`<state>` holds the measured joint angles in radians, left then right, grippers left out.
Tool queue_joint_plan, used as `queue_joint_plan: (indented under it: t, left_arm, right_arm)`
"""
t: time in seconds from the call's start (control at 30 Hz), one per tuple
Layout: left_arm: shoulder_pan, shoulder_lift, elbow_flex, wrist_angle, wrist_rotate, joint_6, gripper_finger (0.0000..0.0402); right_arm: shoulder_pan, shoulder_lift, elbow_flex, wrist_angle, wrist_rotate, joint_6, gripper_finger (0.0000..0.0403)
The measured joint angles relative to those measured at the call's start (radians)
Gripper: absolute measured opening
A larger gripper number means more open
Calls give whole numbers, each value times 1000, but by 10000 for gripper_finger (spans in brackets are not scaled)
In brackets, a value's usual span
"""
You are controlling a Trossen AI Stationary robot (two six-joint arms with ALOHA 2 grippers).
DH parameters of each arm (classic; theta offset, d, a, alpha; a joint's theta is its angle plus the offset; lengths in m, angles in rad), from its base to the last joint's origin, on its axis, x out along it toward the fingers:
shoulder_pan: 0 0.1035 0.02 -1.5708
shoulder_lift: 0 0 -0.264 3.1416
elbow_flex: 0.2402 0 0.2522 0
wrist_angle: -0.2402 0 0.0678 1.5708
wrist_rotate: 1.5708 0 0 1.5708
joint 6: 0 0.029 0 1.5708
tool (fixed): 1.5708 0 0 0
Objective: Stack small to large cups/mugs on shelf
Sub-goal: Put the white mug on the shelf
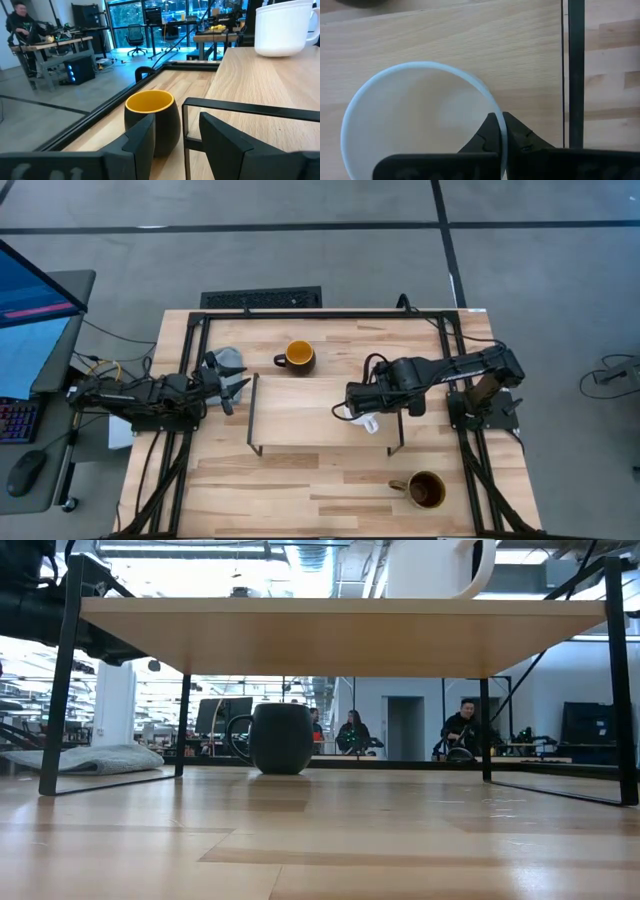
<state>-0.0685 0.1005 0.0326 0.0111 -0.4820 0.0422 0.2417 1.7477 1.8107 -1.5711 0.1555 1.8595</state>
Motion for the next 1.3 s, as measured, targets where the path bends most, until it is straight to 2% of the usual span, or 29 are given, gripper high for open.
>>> queue_joint_plan:
  t: [0.7, 0.9, 1.3]
  left_arm:
    - [0, 0, 0, 0, 1, -1, 146]
    - [0, 0, 0, 0, 2, -2, 146]
    - [0, 0, 0, 0, 2, -39, 146]
  right_arm:
    - [-1, -1, -1, 0, -18, -26, 13]
    - [-2, -1, -1, 0, -26, 31, 41]
    - [-2, -1, -1, 0, -28, 37, 49]
